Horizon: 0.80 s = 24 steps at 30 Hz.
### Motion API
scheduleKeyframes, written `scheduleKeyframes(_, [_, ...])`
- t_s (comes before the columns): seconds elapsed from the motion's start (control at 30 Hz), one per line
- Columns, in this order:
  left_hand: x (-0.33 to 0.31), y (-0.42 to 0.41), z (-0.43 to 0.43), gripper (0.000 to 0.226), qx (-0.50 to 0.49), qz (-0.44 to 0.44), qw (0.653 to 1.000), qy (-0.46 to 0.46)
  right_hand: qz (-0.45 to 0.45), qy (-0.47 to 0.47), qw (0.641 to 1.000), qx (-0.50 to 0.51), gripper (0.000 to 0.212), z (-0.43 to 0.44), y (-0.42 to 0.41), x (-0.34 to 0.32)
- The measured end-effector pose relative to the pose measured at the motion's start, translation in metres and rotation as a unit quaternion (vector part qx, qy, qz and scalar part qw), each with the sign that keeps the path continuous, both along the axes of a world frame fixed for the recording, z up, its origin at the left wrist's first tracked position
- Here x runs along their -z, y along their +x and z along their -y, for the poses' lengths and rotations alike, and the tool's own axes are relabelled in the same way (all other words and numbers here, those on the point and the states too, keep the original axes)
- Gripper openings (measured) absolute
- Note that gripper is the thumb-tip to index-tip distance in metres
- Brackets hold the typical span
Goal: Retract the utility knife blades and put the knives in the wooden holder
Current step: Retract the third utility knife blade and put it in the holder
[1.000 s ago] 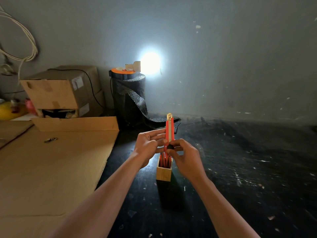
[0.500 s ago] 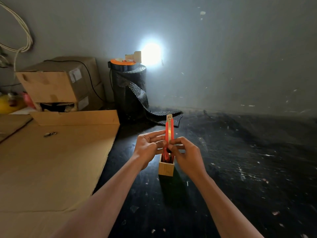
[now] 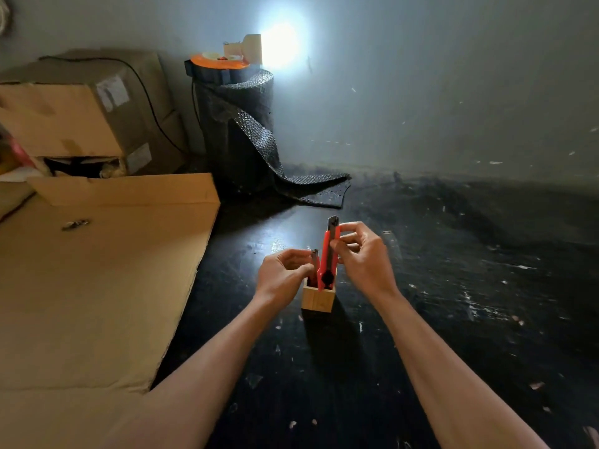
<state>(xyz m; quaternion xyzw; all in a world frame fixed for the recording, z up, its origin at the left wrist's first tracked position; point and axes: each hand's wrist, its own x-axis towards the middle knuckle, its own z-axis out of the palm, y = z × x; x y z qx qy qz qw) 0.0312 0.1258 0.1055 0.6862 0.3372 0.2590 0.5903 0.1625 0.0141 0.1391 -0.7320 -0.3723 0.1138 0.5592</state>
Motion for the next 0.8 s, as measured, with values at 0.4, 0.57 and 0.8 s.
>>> scheduleKeyframes(0.4, [0.088,0.05,-0.033,0.119,0.07,-0.245,0.966,0.039,0.027,-0.096,0.992,0.073,0.014,-0.037,0.04,0.079])
scheduleKeyframes(0.57, [0.101,0.068,-0.046,0.13,0.108,-0.235,0.966,0.005,0.02,-0.138,0.988,0.068,0.013,-0.045,0.045,0.106])
scheduleKeyframes(0.8, [0.116,0.075,-0.062,0.11,0.138,-0.222,0.965,-0.015,0.019,-0.197,0.979,0.045,0.009,-0.046,0.049,0.129])
